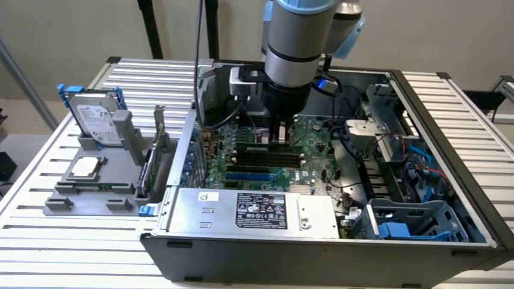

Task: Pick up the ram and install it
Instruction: 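Insert the ram into the slot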

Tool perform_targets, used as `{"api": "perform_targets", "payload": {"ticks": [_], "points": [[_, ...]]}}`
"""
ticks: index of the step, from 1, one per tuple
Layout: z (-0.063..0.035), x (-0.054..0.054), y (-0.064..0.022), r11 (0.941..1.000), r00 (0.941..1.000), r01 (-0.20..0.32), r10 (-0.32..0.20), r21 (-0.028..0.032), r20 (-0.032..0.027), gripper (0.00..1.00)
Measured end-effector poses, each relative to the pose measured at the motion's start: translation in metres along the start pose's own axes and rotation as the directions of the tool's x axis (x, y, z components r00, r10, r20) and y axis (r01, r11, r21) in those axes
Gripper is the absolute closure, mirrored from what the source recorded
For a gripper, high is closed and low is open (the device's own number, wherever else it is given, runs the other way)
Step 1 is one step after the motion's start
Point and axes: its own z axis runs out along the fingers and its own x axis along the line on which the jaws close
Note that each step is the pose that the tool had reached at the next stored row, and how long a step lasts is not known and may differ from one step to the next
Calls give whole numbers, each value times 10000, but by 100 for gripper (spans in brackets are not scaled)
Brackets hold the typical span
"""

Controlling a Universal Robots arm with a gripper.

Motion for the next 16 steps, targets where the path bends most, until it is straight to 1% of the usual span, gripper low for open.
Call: {"api": "perform_targets", "payload": {"ticks": [3,4,7,11,15,16], "points": [[58,-35,-14,10000,10000,-34,34,4,-3,86],[71,-42,-18,10000,10000,-38,38,4,-26,86],[100,-58,-24,10000,9999,-55,55,8,-159,86],[145,-79,-35,10000,9995,-66,66,12,-319,86],[194,-81,-37,10000,9990,-80,81,16,-431,86],[198,-80,-38,10000,9990,-81,81,16,-450,86]]}}
